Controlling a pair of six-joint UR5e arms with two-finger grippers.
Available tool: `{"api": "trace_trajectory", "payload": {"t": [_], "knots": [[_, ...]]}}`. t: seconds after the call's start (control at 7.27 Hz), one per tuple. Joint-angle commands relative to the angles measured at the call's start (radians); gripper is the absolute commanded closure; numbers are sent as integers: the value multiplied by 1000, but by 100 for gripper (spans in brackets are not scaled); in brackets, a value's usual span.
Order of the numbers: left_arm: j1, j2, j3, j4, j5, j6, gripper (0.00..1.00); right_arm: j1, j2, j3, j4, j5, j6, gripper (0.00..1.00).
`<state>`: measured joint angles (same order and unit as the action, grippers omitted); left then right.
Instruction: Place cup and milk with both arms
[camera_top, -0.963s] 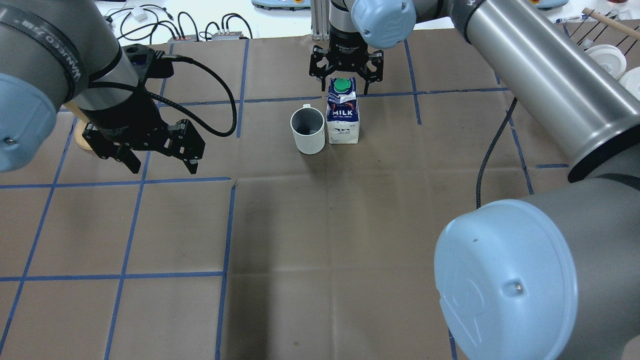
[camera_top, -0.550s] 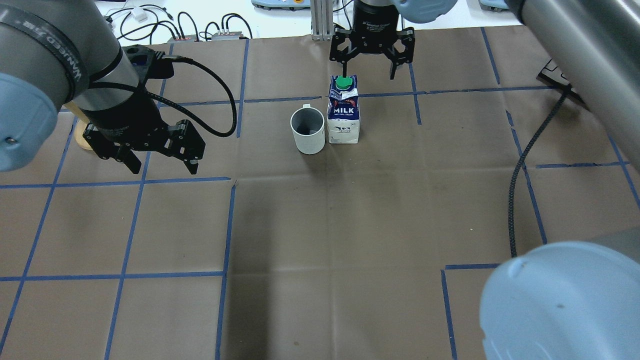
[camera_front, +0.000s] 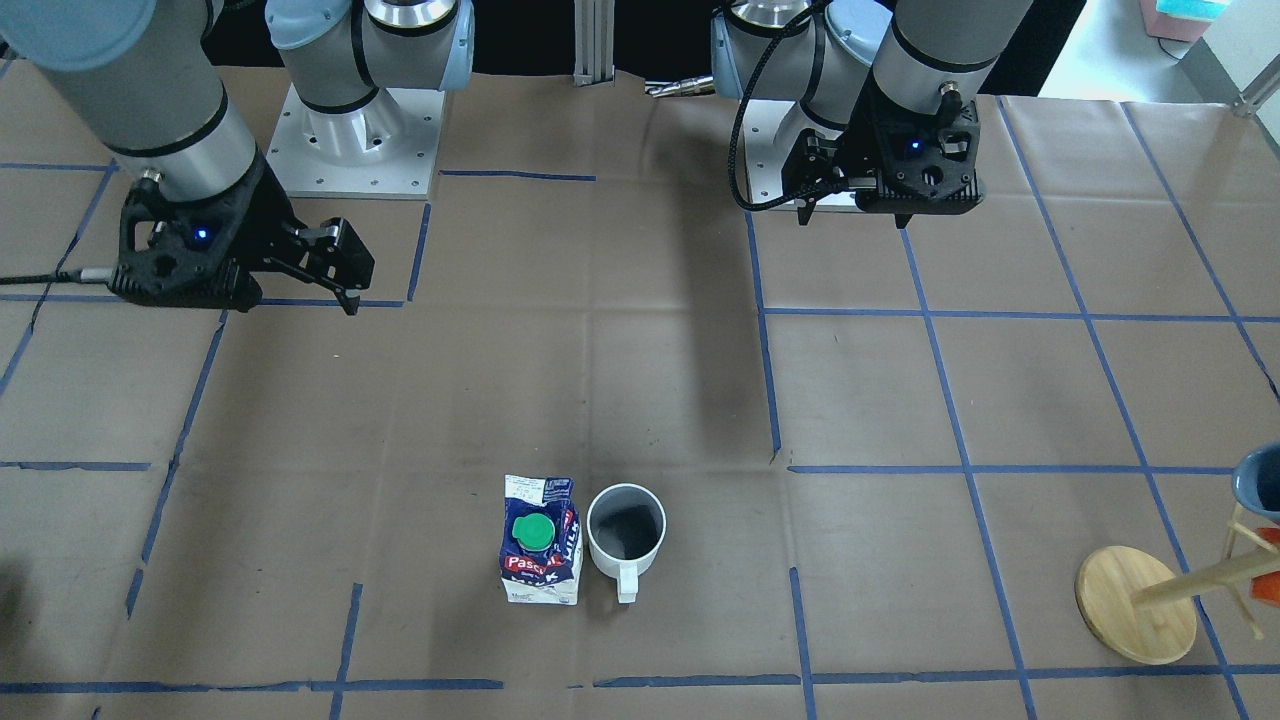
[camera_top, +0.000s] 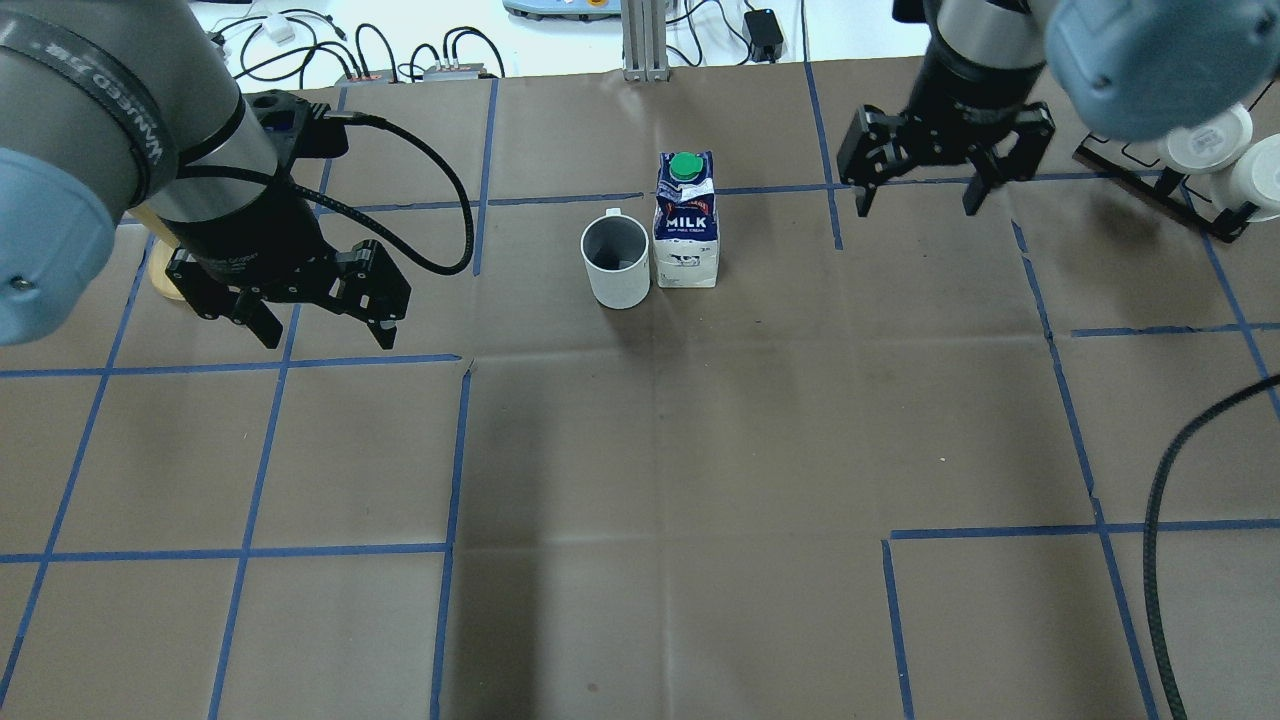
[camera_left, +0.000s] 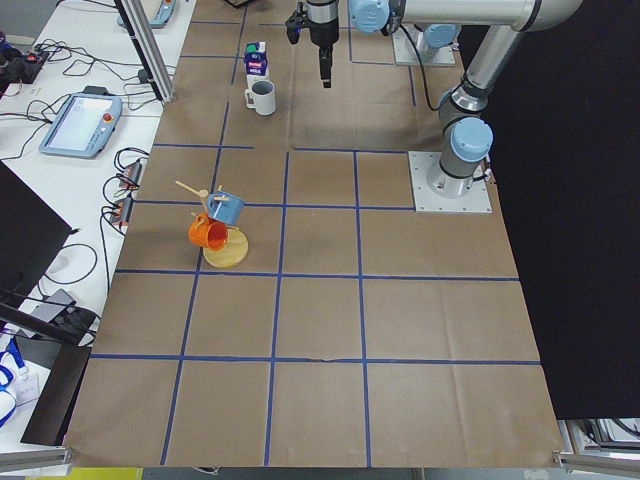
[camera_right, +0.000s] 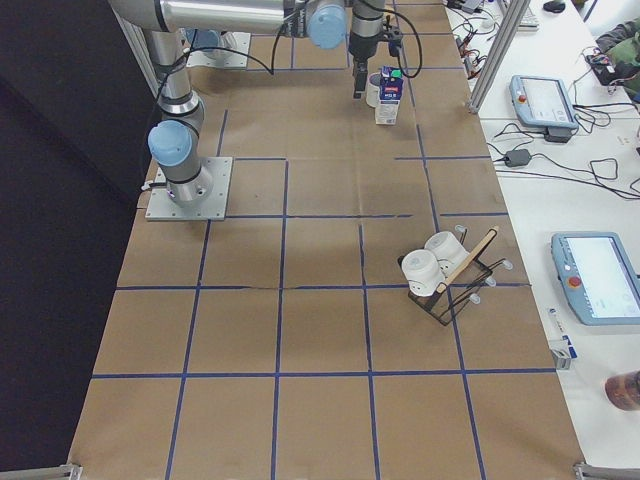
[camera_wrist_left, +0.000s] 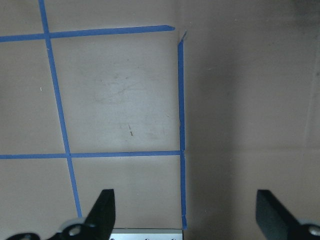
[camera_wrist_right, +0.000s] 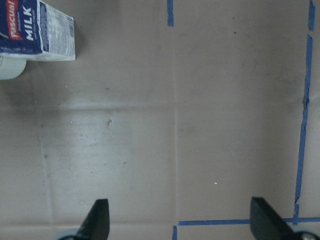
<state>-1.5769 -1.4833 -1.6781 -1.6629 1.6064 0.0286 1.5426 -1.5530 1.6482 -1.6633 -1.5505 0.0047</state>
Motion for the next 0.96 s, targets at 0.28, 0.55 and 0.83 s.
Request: {"api": "trace_trajectory", "payload": {"t": [0.28, 0.55, 0.83], "knots": [[0, 0, 0, -1, 1, 1, 1, -21, -134, 151, -92, -2, -3, 0], [0, 1, -17, 3, 1, 1, 1, -21, -134, 153, -92, 6, -3, 0], [0, 4, -20, 6, 0, 13, 1, -21, -134, 153, -92, 10, -3, 0]]}}
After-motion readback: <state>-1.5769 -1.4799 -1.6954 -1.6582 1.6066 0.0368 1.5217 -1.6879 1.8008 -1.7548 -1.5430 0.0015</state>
